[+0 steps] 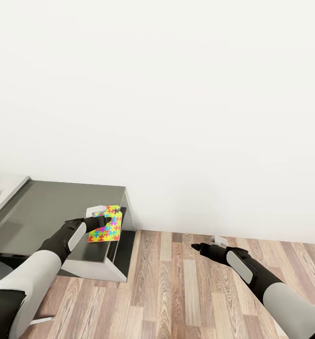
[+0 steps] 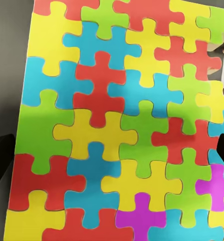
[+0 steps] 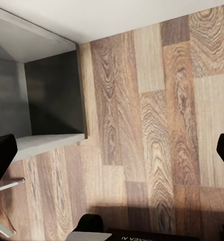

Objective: Put all the toys in the child's room - the three board games (two on the bed and one on the table), the two jigsaw puzzles on the table, and the tennis ball on the table - inside the toy box on the table in the child's room.

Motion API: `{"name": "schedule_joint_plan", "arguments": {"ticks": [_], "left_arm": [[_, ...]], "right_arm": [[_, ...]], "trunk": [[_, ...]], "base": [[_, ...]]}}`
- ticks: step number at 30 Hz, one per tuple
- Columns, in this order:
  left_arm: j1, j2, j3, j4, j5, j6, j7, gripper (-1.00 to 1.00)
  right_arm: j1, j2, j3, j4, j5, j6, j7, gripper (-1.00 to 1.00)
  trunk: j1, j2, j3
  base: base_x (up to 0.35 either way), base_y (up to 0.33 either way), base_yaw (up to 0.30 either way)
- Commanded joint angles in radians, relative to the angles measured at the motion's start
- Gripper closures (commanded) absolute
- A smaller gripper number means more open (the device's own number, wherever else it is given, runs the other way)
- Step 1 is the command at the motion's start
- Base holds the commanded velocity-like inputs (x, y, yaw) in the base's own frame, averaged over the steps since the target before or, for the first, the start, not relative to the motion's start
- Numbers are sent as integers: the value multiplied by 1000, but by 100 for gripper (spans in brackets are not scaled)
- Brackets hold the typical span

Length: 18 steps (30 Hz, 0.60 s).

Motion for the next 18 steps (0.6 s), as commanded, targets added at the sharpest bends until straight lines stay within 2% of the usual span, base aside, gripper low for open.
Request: {"name": "schedule_joint_plan", "arguments": {"ticks": [1,18], "left_arm": [[0,1,-7,37,8,4,-3,-100],[0,8,-2,34,9,-2,-3,-100]], "right_arm": [[-1,-1,4,-1,-2,2,1,-100],[-1,-1,4,0,-2,2,1,-100]], "trunk": [[1,-1,-2],[1,-1,-2]], "base": [[0,-5,0],[0,-1,0]]}}
